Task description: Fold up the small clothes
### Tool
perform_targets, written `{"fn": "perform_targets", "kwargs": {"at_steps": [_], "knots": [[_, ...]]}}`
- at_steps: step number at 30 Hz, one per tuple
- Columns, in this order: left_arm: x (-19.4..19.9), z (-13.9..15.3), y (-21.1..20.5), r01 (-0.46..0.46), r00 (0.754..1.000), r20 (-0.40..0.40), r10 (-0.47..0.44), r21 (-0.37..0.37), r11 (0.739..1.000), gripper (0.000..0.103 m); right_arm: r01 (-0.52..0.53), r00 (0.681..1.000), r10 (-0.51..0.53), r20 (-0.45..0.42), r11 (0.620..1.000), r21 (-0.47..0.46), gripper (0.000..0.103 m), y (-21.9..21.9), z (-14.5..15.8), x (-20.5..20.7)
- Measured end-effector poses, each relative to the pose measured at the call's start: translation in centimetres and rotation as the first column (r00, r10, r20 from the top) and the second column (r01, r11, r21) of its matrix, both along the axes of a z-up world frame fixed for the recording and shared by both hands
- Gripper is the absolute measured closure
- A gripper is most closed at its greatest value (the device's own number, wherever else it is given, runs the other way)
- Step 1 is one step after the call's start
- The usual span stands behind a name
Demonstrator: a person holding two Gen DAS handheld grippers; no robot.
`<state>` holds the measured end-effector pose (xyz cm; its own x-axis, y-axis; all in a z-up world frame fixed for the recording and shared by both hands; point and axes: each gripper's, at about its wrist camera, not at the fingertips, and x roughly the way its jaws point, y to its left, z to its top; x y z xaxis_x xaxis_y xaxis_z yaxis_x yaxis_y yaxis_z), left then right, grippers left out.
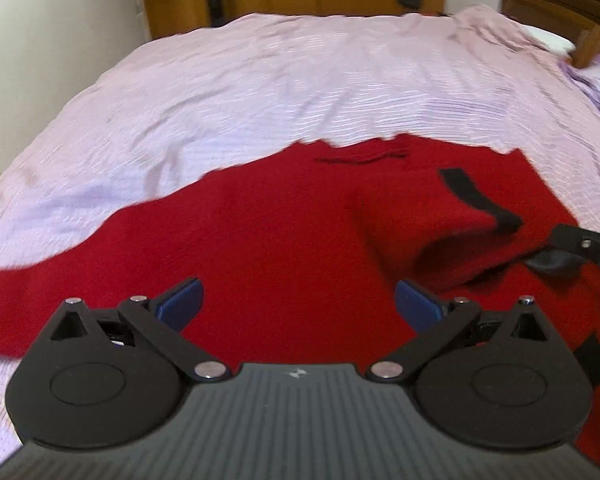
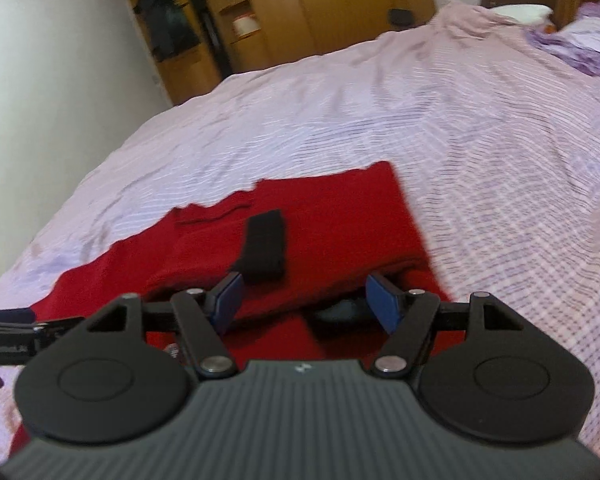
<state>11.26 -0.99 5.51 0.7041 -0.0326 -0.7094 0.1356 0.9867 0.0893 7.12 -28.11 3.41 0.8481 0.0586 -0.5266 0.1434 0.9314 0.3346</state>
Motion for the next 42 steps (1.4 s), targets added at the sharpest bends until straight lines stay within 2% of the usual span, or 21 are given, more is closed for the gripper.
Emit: {"fn": "perform_targets", "kwargs": {"at_steps": [7, 14, 16, 17, 18, 20, 21, 23, 28, 32, 34, 37, 39, 42], "knots": [[1.8, -0.9, -5.7, 0.135, 0.99, 0.044, -0.138, 0.066, 0.989, 0.0, 0.067, 0.998, -0.067, 0.0, 0.998, -0.013, 0.033, -1.5, -2.0, 0.1], [3.3, -3.0, -10.4, 0.288, 0.952, 0.06, -0.299, 0.15, 0.946, 0.01, 0.076, 0.997, -0.076, 0.016, 0.997, 0.015, 0.034, -2.5, -3.3, 0.3], [4.0, -3.8, -11.3, 0.313, 0.944, 0.061, -0.325, 0.156, 0.937, 0.018, 0.073, 0.997, -0.074, 0.024, 0.997, 0.017, 0.034, -2.5, -3.4, 0.2], [4.4, -4.2, -11.6, 0.316, 0.943, 0.058, -0.328, 0.156, 0.936, 0.03, 0.072, 0.997, -0.072, 0.027, 0.997, 0.017, 0.034, -2.5, -3.5, 0.2], [4.8, -4.5, -11.8, 0.317, 0.943, 0.053, -0.328, 0.152, 0.936, 0.053, 0.07, 0.997, -0.07, 0.028, 0.997, 0.016, 0.034, -2.4, -3.6, 0.2], [5.4, -4.8, -11.7, 0.314, 0.946, 0.05, -0.32, 0.101, 0.944, 0.077, 0.067, 0.997, -0.067, 0.03, 0.998, 0.011, 0.034, -2.4, -3.8, 0.3], [5.6, -4.6, -11.3, 0.304, 0.95, 0.055, -0.307, 0.06, 0.951, 0.083, 0.066, 0.997, -0.066, 0.03, 0.998, 0.008, 0.034, -2.3, -3.8, 0.3], [5.7, -4.1, -10.6, 0.274, 0.959, 0.077, -0.274, 0.012, 0.962, 0.086, 0.064, 0.997, -0.065, 0.031, 0.998, 0.006, 0.034, -2.3, -3.9, 0.3], [5.1, -2.2, -6.7, 0.115, 0.985, 0.14, -0.102, -0.088, 0.989, 0.086, 0.063, 0.997, -0.063, 0.033, 0.998, -0.002, 0.034, -2.2, -4.0, 0.3], [4.8, -1.9, -2.5, -0.051, 0.989, 0.132, 0.069, -0.136, 0.989, 0.085, 0.064, 0.997, -0.064, 0.033, 0.998, -0.008, 0.034, -2.0, -4.1, 0.3], [4.7, -2.2, -0.8, -0.101, 0.987, 0.109, 0.117, -0.142, 0.985, 0.084, 0.063, 0.997, -0.063, 0.032, 0.998, -0.011, 0.034, -2.0, -4.1, 0.3], [4.6, -3.1, 1.8, -0.164, 0.983, 0.057, 0.174, -0.143, 0.976, 0.075, 0.064, 0.997, -0.063, 0.032, 0.998, -0.019, 0.034, -2.0, -4.2, 0.3], [4.4, -4.0, 3.6, -0.197, 0.979, 0.011, 0.202, -0.17, 0.966, 0.065, 0.064, 0.998, -0.063, 0.031, 0.998, -0.025, 0.034, -1.9, -4.2, 0.3], [3.8, -5.1, 6.1, -0.242, 0.97, -0.031, 0.241, -0.189, 0.952, 0.056, 0.064, 0.998, -0.063, 0.028, 0.997, -0.033, 0.034, -1.8, -4.3, 0.3]]}}
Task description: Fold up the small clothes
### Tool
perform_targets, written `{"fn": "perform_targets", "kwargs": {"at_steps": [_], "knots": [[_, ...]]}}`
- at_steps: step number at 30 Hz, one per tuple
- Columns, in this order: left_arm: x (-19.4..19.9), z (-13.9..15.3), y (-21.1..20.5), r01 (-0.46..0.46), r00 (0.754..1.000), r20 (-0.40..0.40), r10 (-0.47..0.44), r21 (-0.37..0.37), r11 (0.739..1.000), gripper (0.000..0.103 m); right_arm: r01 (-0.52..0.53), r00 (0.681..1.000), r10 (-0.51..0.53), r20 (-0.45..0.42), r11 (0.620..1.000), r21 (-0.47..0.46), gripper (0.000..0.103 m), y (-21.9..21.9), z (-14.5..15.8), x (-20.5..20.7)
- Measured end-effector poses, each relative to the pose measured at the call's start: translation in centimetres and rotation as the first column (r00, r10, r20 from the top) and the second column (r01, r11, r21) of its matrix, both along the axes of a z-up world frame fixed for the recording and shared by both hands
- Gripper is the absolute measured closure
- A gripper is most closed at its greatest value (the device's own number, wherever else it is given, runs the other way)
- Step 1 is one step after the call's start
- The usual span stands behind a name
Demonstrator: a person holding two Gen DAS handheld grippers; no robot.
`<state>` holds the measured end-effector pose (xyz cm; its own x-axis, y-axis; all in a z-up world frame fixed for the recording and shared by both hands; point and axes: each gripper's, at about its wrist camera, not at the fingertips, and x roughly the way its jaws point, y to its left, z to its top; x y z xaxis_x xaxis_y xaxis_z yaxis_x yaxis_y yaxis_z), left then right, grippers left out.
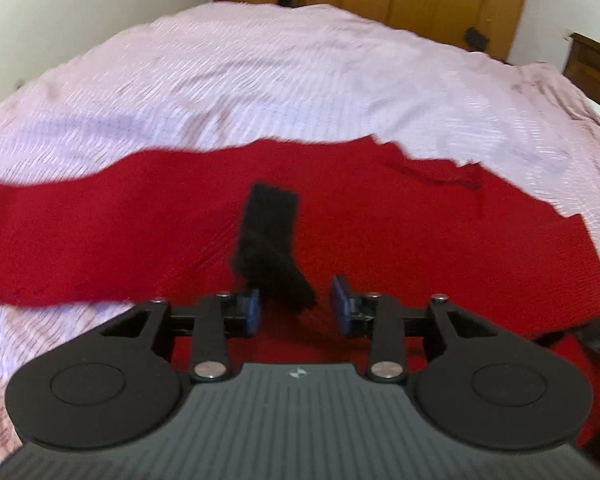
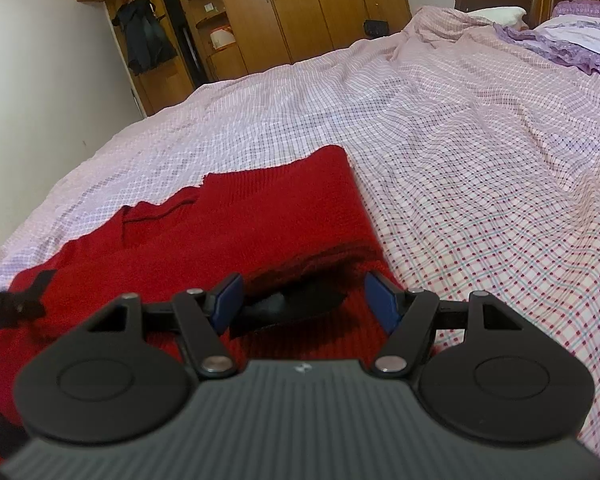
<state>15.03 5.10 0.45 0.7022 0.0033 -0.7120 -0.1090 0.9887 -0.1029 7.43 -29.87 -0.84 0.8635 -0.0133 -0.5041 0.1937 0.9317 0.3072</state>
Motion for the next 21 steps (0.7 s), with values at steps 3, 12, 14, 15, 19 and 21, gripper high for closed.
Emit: {"fn": "perform_targets", "kwargs": {"at_steps": [3, 12, 14, 15, 19, 21], "knots": [[-0.9, -0.1, 1.9, -0.008, 1.0, 0.005, 0.009, -0.028, 1.0, 0.051, 0.0, 1.0, 0.0, -0.012, 1.0, -0.002, 0.034, 0.1, 0.2, 0.0], [1.6, 1.0, 2.9, 0.079, 0.996, 0.033, -0.08, 0.017, 0.997, 0.046, -0.024, 1.0, 0.024, -0.005, 1.0, -0.015, 0.034, -0.3, 4.0, -1.2], [3.0, 0.3, 3.1, 0.092, 0.996, 0.01, -0.092, -0.007, 0.996, 0.046, -0.034, 0.999, 0.034, -0.003, 0.999, -0.024, 0.034, -0.7, 4.7, -1.0], [3.6, -0.1, 3.2, 0.091, 0.996, -0.002, -0.091, -0.014, 0.996, 0.046, -0.038, 0.999, 0.037, -0.008, 0.999, -0.031, 0.034, -0.9, 4.9, -0.8], [4.7, -1.2, 3.0, 0.079, 0.997, 0.021, -0.078, -0.043, 0.996, 0.049, -0.04, 0.998, 0.037, -0.049, 0.997, -0.059, 0.034, -1.8, 5.0, 0.4], [4.9, -1.5, 2.5, 0.076, 0.997, 0.034, -0.075, -0.04, 0.996, 0.058, -0.049, 0.997, 0.045, -0.059, 0.997, -0.058, 0.034, -2.3, 4.7, 1.0]]}}
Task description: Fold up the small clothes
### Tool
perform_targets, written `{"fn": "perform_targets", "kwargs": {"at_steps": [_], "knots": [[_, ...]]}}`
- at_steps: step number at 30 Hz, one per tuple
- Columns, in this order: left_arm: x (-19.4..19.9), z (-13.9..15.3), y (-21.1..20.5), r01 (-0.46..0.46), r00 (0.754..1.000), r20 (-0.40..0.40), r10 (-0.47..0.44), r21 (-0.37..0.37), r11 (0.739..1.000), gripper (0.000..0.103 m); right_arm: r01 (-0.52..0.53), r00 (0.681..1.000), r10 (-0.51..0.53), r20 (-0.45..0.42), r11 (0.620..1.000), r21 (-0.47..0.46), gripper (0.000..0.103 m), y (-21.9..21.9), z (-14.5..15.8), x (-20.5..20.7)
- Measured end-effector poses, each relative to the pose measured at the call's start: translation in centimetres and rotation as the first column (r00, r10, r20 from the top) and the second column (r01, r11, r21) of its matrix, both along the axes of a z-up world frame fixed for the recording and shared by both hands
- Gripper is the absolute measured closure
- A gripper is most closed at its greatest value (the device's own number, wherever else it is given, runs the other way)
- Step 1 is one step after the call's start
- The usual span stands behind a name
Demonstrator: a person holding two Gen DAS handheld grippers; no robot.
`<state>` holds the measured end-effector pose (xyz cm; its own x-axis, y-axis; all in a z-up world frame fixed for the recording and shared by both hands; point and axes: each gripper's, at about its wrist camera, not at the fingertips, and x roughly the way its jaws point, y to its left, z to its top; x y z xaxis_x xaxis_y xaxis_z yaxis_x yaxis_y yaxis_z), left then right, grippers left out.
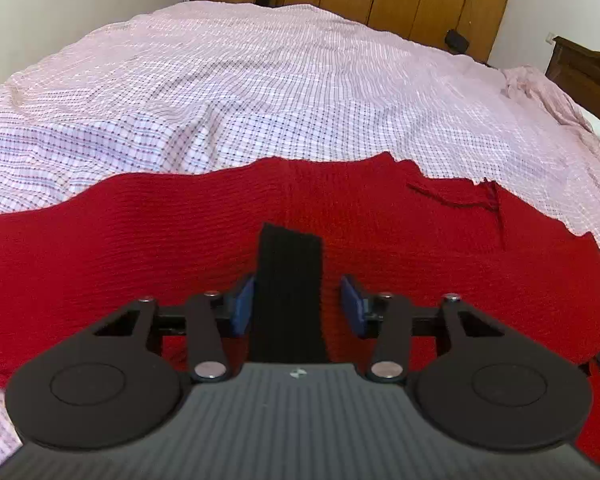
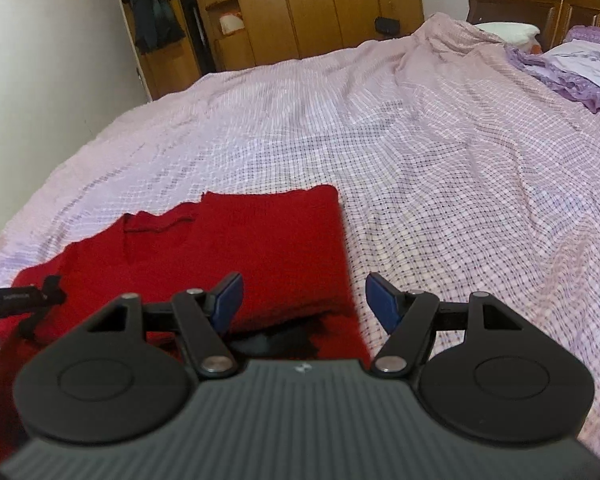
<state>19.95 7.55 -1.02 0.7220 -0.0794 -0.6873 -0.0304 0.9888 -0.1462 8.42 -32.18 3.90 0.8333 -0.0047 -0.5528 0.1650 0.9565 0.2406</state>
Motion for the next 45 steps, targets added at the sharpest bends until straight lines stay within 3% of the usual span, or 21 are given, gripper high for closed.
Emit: {"fn": "perform_targets", "kwargs": {"at_steps": [1, 2, 3, 4, 8, 11, 16, 21, 26, 29, 33, 39, 45], "knots": [[0.0, -0.1, -0.3, -0.002, 1.0, 0.008, 0.002, 0.012, 1.0, 0.064, 0.002, 1.0, -0.002, -0.012, 1.0, 0.002, 0.034, -0.2, -0.2, 0.4], [-0.2, 0.0, -0.5, 0.0, 1.0, 0.022, -0.001, 0.015, 1.0, 0.083, -0.001, 1.0, 0.001, -0.021, 1.0, 0.005, 0.034, -0.4, -0.3, 0.7], [-0.4, 0.2, -0.5, 0.017, 0.999, 0.033, -0.017, -0.01, 1.0, 0.087, -0.007, 1.0, 0.008, -0.029, 1.0, 0.009, 0.034, -0.6, -0.4, 1.2], [-0.7, 0.6, -0.5, 0.023, 0.999, 0.047, -0.022, -0.03, 0.999, 0.088, -0.008, 0.999, 0.008, -0.034, 1.0, 0.01, 0.034, -0.8, -0.5, 1.6], [-2.5, 3.3, -2.0, 0.063, 0.982, 0.174, -0.072, 0.056, 0.996, 0.089, -0.047, 0.998, 0.046, -0.031, 0.998, -0.034, 0.034, -1.1, -0.5, 3.1], [-2.6, 5.2, -2.0, 0.041, 0.972, 0.229, -0.054, 0.063, 0.997, 0.089, -0.05, 0.998, 0.049, -0.037, 0.998, -0.028, 0.034, -1.6, -0.8, 4.3], [-0.3, 3.8, -1.5, 0.001, 0.987, 0.161, -0.021, 0.124, 0.992, 0.088, -0.05, 0.997, 0.046, -0.057, 0.997, -0.061, 0.034, -1.1, -2.3, 6.6], [1.3, 0.0, -0.1, -0.019, 0.999, 0.039, 0.014, 0.145, 0.989, 0.086, -0.046, 0.995, 0.039, -0.093, 0.996, -0.076, 0.033, -0.7, -4.3, 7.9], [1.3, -0.3, -0.1, -0.028, 0.999, 0.038, 0.023, 0.147, 0.989, 0.079, -0.041, 0.995, 0.035, -0.088, 0.997, -0.061, 0.031, -1.0, -5.2, 8.1], [0.7, 0.5, 0.3, -0.04, 0.999, 0.027, 0.037, 0.126, 0.991, 0.068, -0.035, 0.996, 0.031, -0.084, 0.998, -0.045, 0.031, -1.2, -4.9, 7.9], [-1.6, 2.1, 1.6, -0.051, 0.999, 0.019, 0.049, 0.1, 0.994, 0.066, -0.017, 0.997, 0.014, -0.08, 0.999, -0.038, 0.03, -1.1, -3.7, 6.7], [-5.3, 4.0, 4.5, -0.096, 0.995, 0.024, 0.094, 0.123, 0.988, 0.061, -0.056, 0.998, 0.055, -0.033, 0.998, -0.031, 0.03, 0.1, -0.5, 3.4], [-8.7, 5.2, 8.8, -0.216, 0.976, 0.033, 0.214, 0.14, 0.966, 0.055, -0.115, 0.993, 0.115, 0.009, 0.993, -0.007, 0.03, 1.5, 2.9, -0.1]]}}
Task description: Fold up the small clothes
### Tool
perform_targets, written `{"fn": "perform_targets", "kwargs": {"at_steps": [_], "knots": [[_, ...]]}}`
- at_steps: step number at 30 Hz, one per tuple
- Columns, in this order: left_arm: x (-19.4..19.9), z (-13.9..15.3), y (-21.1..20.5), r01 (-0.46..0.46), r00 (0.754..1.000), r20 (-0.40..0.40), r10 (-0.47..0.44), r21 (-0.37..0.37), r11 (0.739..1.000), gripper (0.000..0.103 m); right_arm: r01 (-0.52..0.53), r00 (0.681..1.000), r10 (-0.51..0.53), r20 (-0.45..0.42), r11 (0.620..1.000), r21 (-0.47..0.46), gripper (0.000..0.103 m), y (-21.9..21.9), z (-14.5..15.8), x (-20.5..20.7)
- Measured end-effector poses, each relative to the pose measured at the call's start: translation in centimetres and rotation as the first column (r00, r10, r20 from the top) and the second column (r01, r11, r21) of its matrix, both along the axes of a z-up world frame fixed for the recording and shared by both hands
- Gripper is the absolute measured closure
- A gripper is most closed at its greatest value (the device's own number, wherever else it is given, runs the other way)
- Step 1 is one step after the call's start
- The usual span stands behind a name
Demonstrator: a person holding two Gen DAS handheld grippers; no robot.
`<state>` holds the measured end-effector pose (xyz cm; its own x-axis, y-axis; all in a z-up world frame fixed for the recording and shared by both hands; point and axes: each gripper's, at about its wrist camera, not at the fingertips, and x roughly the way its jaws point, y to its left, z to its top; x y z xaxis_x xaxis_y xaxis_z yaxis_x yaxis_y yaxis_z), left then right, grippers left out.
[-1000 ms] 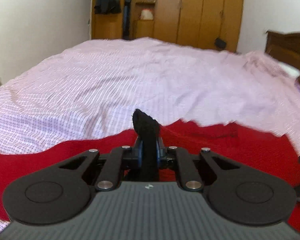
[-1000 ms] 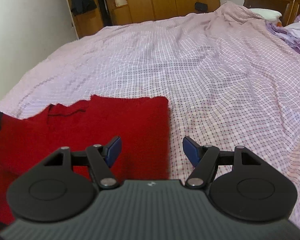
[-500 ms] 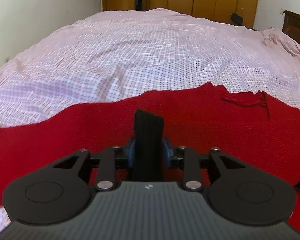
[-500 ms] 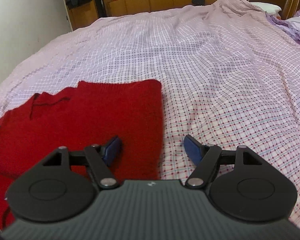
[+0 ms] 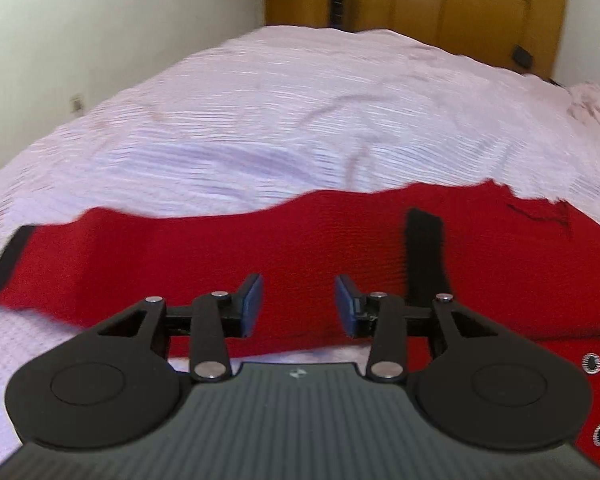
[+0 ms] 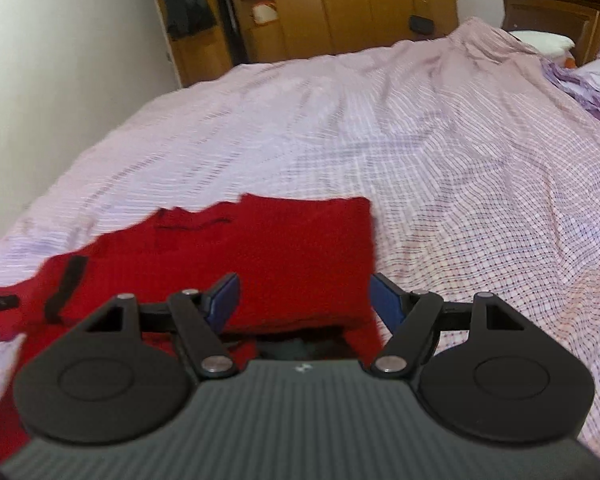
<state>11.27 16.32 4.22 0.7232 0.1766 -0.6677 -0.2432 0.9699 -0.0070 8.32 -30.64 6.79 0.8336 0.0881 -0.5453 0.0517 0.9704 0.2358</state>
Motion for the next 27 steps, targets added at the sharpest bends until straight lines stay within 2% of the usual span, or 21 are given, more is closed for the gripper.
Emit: {"fn": "perform_targets", "kwargs": {"at_steps": [5, 8, 11, 14, 19, 23, 27], "knots": [[-2.5, 0.3, 4.1, -0.116, 0.993, -0.005, 0.116, -0.004, 0.993, 0.05, -0.027, 0.999, 0.026, 0.022, 0.999, 0.032, 0.03, 1.4, 1.7, -2.8], [-3.9, 0.0, 6.9, -0.188, 0.982, -0.009, 0.188, -0.044, 0.981, 0.049, -0.061, 0.998, 0.059, 0.03, 0.997, 0.052, 0.03, 2.4, 2.4, -4.2], [-4.9, -0.6, 10.0, -0.274, 0.962, -0.019, 0.274, -0.105, 0.956, 0.048, -0.075, 0.996, 0.074, 0.046, 0.997, 0.022, 0.03, 3.4, 3.1, -5.5], [-5.1, -1.6, 12.4, -0.351, 0.936, -0.035, 0.35, -0.133, 0.927, 0.045, -0.082, 0.996, 0.082, 0.032, 0.997, 0.007, 0.03, 3.9, 3.0, -6.4], [-4.4, -3.1, 15.4, -0.393, 0.917, -0.038, 0.396, -0.243, 0.887, 0.041, -0.042, 0.998, 0.043, -0.036, 0.999, 0.012, 0.03, 4.2, 0.7, -7.2], [-3.3, -3.7, 15.5, -0.402, 0.914, -0.04, 0.405, -0.239, 0.884, 0.035, 0.007, 0.995, -0.005, -0.099, 1.0, 0.021, 0.03, 4.1, -1.7, -7.6], [-2.2, -3.9, 14.3, -0.371, 0.926, -0.011, 0.376, -0.197, 0.908, 0.035, 0.033, 0.989, -0.029, -0.148, 0.999, 0.031, 0.03, 3.8, -3.6, -8.0]]}}
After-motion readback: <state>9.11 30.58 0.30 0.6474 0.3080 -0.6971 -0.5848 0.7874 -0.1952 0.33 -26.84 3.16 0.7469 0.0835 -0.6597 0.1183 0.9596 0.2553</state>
